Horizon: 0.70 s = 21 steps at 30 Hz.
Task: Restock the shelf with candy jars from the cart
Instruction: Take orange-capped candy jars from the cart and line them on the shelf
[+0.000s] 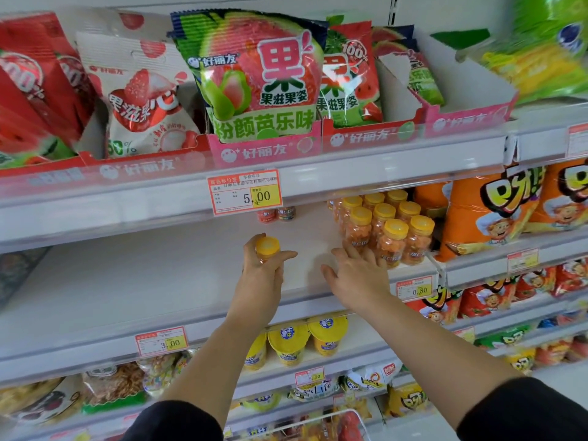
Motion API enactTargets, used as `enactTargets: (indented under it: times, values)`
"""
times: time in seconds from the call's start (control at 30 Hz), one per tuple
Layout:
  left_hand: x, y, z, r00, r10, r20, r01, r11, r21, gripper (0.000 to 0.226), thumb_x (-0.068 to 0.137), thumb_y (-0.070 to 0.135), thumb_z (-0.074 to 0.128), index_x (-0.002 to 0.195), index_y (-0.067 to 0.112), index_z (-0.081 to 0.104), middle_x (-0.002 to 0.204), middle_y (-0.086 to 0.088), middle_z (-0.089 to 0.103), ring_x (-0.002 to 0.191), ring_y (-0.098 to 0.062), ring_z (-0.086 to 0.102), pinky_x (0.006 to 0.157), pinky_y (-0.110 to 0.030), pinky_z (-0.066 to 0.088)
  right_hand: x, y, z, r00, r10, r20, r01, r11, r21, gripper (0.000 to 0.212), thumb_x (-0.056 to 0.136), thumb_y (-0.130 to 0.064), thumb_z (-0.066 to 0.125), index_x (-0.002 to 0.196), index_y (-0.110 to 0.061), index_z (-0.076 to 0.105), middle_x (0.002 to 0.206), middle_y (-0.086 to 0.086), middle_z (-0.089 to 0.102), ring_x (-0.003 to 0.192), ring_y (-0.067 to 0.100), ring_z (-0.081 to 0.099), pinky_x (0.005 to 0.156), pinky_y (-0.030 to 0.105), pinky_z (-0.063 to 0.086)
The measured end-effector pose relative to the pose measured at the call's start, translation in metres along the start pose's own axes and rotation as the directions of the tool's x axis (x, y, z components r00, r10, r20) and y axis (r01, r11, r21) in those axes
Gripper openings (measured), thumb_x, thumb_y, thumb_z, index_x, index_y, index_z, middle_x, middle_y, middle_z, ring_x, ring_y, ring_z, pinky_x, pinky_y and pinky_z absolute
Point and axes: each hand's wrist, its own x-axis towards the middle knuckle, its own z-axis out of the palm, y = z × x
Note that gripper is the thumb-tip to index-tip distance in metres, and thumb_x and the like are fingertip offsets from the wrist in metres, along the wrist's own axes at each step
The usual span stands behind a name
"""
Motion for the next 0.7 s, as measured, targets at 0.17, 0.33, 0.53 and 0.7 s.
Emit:
enactTargets:
  times: [0.17,0.33,0.53,0.7]
  values:
    - [-0.004,0.013,0.004,0.998,0.017,0.065,-0.014,0.999,-0.041,0.073,0.101,0.01,0.048,0.15,0.051,0.014,0.16,0.004,0.005,0.111,-0.021,0.059,0.076,-0.021,0.047,-0.016,0.01,-0.012,0.994,-0.097,-0.05,0.1,0.993,0.068,0.047,0.099,-0.052,0.038,0.139,-0.028,0.047,0.142,-0.005,0.051,0.13,0.028,0.041,0.102,0.043,0.033]
    - [0.006,0.026,0.02,0.992,-0.077,0.1,0.098,0.968,-0.232,0.098,0.091,0.019,0.069,0.152,0.05,0.0,0.132,0.006,0.043,0.098,-0.009,0.058,0.085,-0.028,0.048,-0.045,0.056,-0.019,0.986,-0.15,-0.072,0.161,0.97,0.183,0.032,0.096,-0.039,0.054,0.126,-0.029,0.061,0.124,-0.011,0.064,0.118,0.017,0.053,0.098,0.038,0.037]
    - [0.028,0.059,0.056,0.975,-0.098,0.201,0.156,0.942,-0.298,0.101,0.08,0.02,0.081,0.154,0.041,0.016,0.133,0.003,0.047,0.102,-0.01,0.06,0.094,-0.04,0.053,-0.051,0.101,-0.02,0.981,-0.117,-0.156,0.15,0.964,0.218,0.026,0.09,-0.024,0.064,0.115,-0.02,0.069,0.122,-0.005,0.065,0.117,0.018,0.057,0.097,0.037,0.042]
    - [0.035,0.081,0.07,0.978,-0.117,0.173,0.155,0.962,-0.224,0.079,0.079,0.029,0.079,0.145,0.028,0.036,0.133,-0.001,0.045,0.105,-0.021,0.059,0.092,-0.039,0.05,-0.049,0.118,-0.021,0.978,-0.181,-0.104,0.202,0.944,0.261,0.027,0.089,-0.025,0.061,0.114,-0.02,0.069,0.118,-0.006,0.066,0.109,0.017,0.061,0.091,0.04,0.05]
